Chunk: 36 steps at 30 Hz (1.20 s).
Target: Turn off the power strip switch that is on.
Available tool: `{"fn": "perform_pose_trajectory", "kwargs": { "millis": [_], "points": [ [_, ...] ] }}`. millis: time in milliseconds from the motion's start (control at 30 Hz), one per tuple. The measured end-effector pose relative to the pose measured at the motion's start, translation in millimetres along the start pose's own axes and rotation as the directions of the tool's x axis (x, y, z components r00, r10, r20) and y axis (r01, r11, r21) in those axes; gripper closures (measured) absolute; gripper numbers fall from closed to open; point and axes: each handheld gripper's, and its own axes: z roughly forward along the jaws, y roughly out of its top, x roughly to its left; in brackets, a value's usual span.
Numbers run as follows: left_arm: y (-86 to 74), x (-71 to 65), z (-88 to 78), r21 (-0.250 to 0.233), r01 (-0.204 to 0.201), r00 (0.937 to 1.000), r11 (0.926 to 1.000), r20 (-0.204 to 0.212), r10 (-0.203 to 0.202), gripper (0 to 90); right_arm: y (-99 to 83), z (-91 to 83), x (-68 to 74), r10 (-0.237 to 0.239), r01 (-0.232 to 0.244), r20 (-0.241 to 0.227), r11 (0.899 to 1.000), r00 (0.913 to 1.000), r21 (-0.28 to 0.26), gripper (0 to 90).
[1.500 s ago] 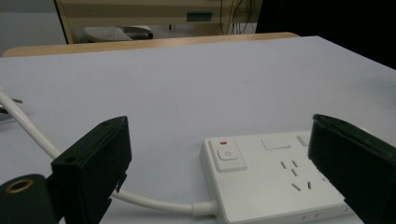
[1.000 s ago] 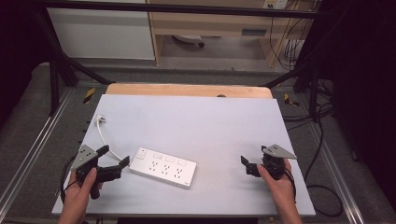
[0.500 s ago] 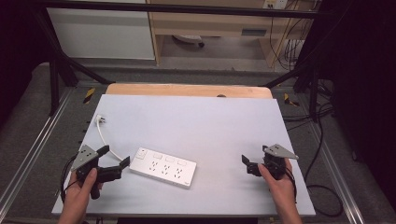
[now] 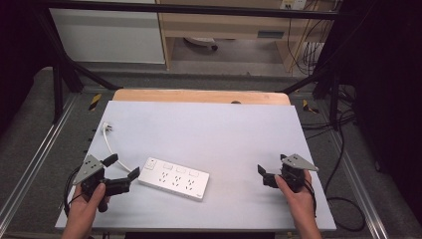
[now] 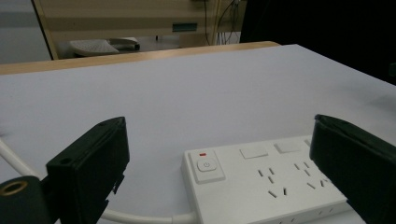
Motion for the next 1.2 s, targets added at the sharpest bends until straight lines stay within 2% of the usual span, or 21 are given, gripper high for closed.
{"fn": "perform_pose_trajectory", "kwargs": {
  "millis": [133,233,300,500,567,767,867,1067,1200],
  "points": [
    [2.9,-0.4,-1.2,-0.013,0.006,1.0000,0.9999,0.004,-0.005,4.7,0.9,-1.1,0.0,-0.001,0.001,0.013,1.000,0.9999,-0.012,4.4],
    [8.0,-0.8,-4.0,-0.045,0.030,0.9994,0.9985,0.019,-0.029,4.6,1.3,-0.7,0.8,0.001,-0.001,0.023,1.000,0.9997,-0.010,4.4],
    [12.0,-1.1,-6.3,-0.057,0.028,0.9994,0.9980,0.024,-0.026,4.6,1.3,-1.0,1.3,-0.003,0.003,0.026,1.000,0.9997,-0.010,4.4],
    [18.6,-2.4,-9.9,-0.078,0.060,0.9974,0.9951,0.044,-0.057,4.4,1.1,-1.9,1.5,-0.003,0.004,0.020,1.000,0.9998,-0.015,4.1],
    [22.0,-3.4,-11.3,-0.089,0.053,0.9978,0.9946,0.045,-0.049,4.4,1.0,-1.6,1.0,-0.002,0.002,0.017,1.000,0.9998,-0.015,4.1],
    [29.8,-10.4,-14.4,-0.092,0.040,0.9975,0.9949,0.061,-0.035,4.4,2.0,-1.9,2.4,-0.007,0.007,0.013,1.000,0.9999,-0.018,4.1],
    [32.6,-14.1,-13.7,-0.087,0.018,0.9984,0.9960,0.055,-0.014,4.4,1.6,-1.9,3.0,-0.014,0.014,0.013,1.000,0.9998,-0.015,3.9],
    [33.0,-19.2,-10.4,-0.064,0.017,0.9979,0.9978,0.063,-0.013,4.5,2.4,-2.2,2.0,-0.009,0.009,0.014,1.000,0.9999,-0.026,3.8],
    [31.9,-20.7,-7.2,-0.052,0.020,0.9977,0.9984,0.066,-0.017,4.7,2.5,-2.6,2.2,-0.026,0.027,0.017,0.999,0.9995,-0.033,3.9]
  ]
}}
